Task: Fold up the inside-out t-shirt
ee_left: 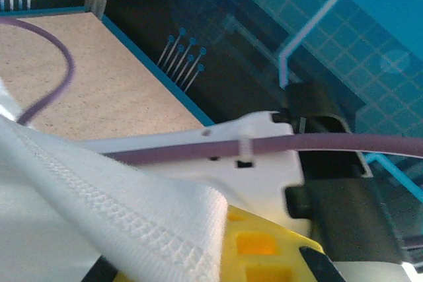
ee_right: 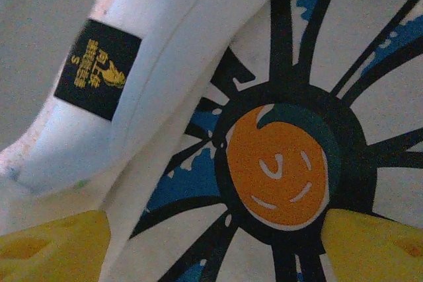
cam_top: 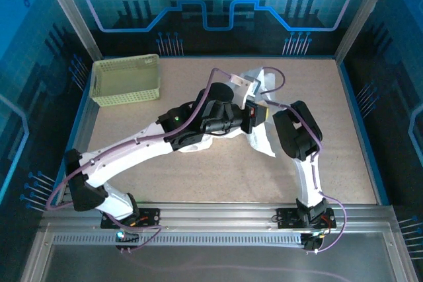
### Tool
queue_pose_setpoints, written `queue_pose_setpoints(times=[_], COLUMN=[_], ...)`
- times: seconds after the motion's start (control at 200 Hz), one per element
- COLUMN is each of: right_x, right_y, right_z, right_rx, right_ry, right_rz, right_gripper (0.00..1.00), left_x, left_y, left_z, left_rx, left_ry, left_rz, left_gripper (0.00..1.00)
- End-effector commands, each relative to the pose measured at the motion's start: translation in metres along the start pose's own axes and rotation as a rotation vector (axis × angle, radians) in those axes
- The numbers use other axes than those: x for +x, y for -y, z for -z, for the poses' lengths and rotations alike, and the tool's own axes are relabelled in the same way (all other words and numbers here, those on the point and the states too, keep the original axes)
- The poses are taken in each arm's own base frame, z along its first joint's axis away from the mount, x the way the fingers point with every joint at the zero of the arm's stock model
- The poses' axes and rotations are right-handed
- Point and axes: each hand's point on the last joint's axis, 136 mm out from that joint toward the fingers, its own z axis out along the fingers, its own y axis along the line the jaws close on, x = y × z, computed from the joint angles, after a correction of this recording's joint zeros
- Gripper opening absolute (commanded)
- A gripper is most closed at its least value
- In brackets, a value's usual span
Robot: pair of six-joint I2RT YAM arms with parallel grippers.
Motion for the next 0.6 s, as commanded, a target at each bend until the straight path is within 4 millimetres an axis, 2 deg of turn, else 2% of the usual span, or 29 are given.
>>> queue_pose_setpoints(times=[0.0, 0.11, 0.195, 0.215, 0.37, 0.55, 0.595], right_x=[0.046, 0.048, 0.042, 0.048, 0.047, 0.042, 0.041], right_y=[0.021, 0.022, 0.018, 0.023, 0.02, 0.021, 0.023], right_z=[-0.024, -0.028, -0.024, -0.031, -0.034, -0.035, -0.035], right_rx=[0.118, 0.17, 0.195, 0.219, 0.26, 0.287, 0.294], right_ry=[-0.18, -0.199, -0.186, -0.198, -0.203, -0.185, -0.187], right_rz=[0.006, -0.012, -0.012, -0.006, 0.004, 0.011, 0.016], right_gripper=[0.87, 0.86, 0.85, 0.84, 0.79, 0.62, 0.54], left_x=[-0.026, -0.03, -0.032, -0.033, -0.036, -0.045, -0.047], left_y=[0.049, 0.04, 0.032, 0.031, 0.023, 0.008, 0.004], left_z=[0.013, 0.017, 0.022, 0.024, 0.033, 0.047, 0.049], left_rx=[0.173, 0.124, 0.095, 0.092, 0.07, 0.032, 0.025], left_ry=[0.054, 0.081, 0.096, 0.1, 0.123, 0.168, 0.174], left_rz=[-0.009, -0.025, -0.025, -0.023, -0.009, 0.014, 0.018], left_gripper=[0.04, 0.04, 0.04, 0.04, 0.03, 0.03, 0.03])
